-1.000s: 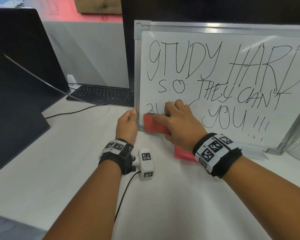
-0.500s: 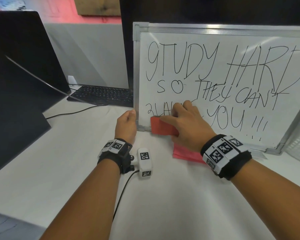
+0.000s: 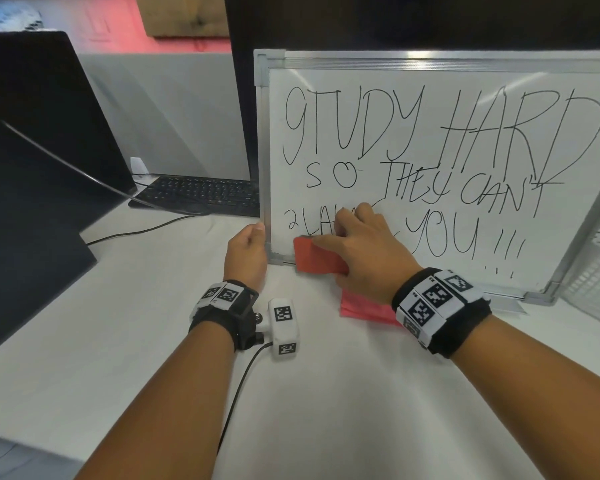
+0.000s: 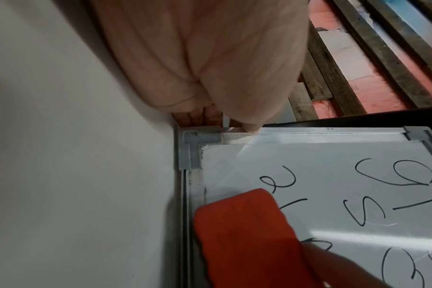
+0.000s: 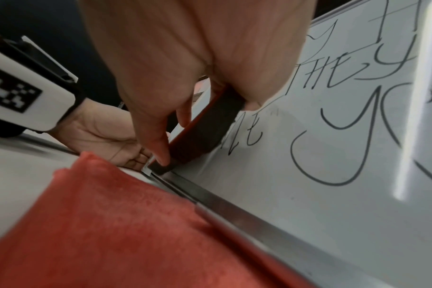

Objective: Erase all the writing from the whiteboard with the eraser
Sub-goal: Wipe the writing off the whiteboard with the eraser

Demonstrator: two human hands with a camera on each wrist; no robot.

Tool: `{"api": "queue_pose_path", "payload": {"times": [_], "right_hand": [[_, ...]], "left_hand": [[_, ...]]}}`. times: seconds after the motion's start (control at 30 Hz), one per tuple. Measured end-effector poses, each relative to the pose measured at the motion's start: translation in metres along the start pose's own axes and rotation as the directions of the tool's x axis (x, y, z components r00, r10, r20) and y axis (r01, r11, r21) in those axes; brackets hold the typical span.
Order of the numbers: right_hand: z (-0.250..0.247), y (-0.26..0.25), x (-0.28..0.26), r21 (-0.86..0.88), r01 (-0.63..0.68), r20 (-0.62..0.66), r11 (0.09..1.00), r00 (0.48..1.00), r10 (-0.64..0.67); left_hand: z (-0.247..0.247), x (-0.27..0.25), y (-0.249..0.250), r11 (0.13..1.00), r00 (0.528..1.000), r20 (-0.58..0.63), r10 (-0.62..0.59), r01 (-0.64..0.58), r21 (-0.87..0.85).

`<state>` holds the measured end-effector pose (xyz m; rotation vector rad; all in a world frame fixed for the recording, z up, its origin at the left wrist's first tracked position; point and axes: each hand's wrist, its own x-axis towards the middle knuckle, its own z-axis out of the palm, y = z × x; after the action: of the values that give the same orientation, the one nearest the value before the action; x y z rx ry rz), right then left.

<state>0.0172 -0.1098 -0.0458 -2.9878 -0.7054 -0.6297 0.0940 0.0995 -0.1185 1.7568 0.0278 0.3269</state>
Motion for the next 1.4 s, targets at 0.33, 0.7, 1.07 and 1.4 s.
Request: {"api": "queue_pose_path", "payload": {"times": [0.33,0.7,1.07,1.4], "right_hand": [[0.001,-0.001,0.003,0.007,-0.008,-0.042,1.000,0.999,0.008],[0.004,-0.002,0.006,0.008,0.022,-0.046,1.000,0.999,-0.021],[0.005,-0.001,0.009,0.052,0.015,-0.137,0.999,0.991,-0.008],[0.003,-0.002,0.013,0.100,-0.008,-0.209,0.995,0.977,0.029]], "left_hand": [[0.000,-0.002,0.003,1.000,1.000,0.013,-0.015,0.015,-0.003],[0.000,-0.002,0.005,1.000,1.000,0.000,-0.004,0.004,0.017],[0.001,-0.004,0.007,1.000,1.000,0.005,-0.012,0.012,0.005],[0.001,-0.006,0.009,1.000,1.000,0.000,-0.013,0.013,0.016]]}}
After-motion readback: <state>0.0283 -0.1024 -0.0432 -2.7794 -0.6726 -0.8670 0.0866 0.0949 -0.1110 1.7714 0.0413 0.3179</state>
